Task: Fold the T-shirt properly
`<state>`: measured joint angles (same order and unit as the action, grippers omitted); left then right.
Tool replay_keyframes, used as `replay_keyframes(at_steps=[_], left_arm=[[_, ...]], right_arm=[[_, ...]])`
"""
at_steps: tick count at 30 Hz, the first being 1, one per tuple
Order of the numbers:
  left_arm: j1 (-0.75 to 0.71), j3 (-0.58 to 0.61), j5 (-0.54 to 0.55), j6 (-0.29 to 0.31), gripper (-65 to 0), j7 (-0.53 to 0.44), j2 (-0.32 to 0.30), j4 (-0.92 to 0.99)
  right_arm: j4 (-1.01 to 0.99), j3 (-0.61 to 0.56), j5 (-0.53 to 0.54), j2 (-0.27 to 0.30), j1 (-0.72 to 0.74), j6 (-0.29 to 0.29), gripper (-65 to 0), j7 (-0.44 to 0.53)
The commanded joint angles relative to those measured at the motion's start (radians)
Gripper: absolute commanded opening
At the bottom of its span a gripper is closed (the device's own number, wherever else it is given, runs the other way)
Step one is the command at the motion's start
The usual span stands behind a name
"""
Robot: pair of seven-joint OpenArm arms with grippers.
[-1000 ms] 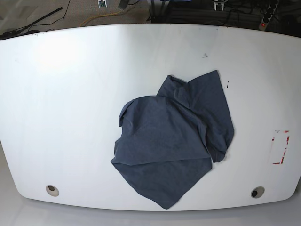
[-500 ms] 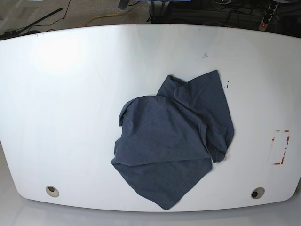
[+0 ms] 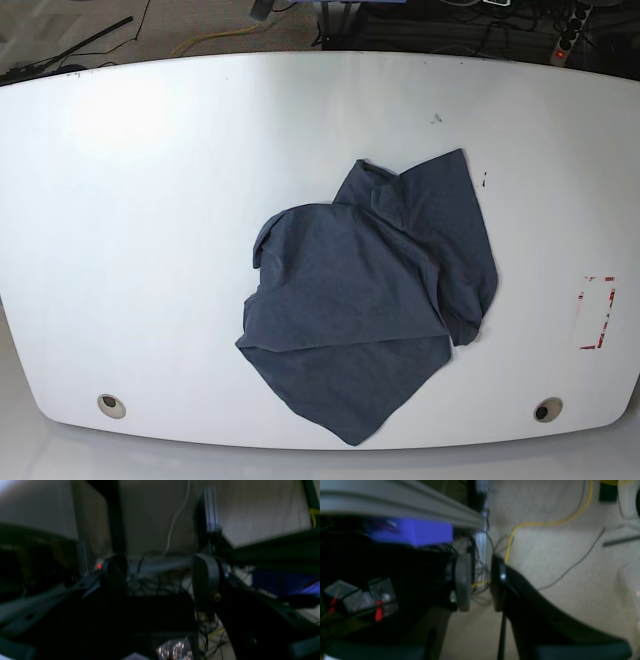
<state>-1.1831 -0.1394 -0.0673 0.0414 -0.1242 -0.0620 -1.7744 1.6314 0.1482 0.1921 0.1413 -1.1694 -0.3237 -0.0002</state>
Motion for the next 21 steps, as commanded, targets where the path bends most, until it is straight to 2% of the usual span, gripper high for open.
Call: replay_keyframes(at_steps=[1, 5, 12, 14, 17, 21], left_arm=[[-0.039, -0.002, 0.002, -0.005, -28.2, -0.019, -0.009, -0.092], [-0.053, -0.004, 0.002, -0.007, -28.2, -0.019, -0.032, -0.169], [-0.041, -0.070, 0.011, -0.007, -28.1, -0.019, -0.031, -0.200], [-0.022, -0.075, 0.053, -0.005, -28.1, -0.019, -0.031, -0.200], [0.006, -0.107, 0.154, -0.005, -27.9, -0.019, -0.035, -0.200], [0.030, -0.153, 0.229, -0.005, -27.9, -0.019, -0.035, -0.200]], right_arm=[[0.082, 0.049, 0.008, -0.045, -0.045, -0.002, -52.2, 0.019], [0.191, 0.100, -0.001, -0.095, -0.090, -0.005, -52.2, 0.018], [0.375, 0.101, 0.008, -0.095, -0.140, -0.005, -52.2, 0.018], [0.386, 0.101, 0.008, -0.095, -0.134, -0.005, -52.2, 0.018], [0.386, 0.103, 0.008, -0.093, -0.060, -0.005, -52.2, 0.018], [0.387, 0.098, 0.008, -0.093, 0.018, -0.005, -52.2, 0.018]])
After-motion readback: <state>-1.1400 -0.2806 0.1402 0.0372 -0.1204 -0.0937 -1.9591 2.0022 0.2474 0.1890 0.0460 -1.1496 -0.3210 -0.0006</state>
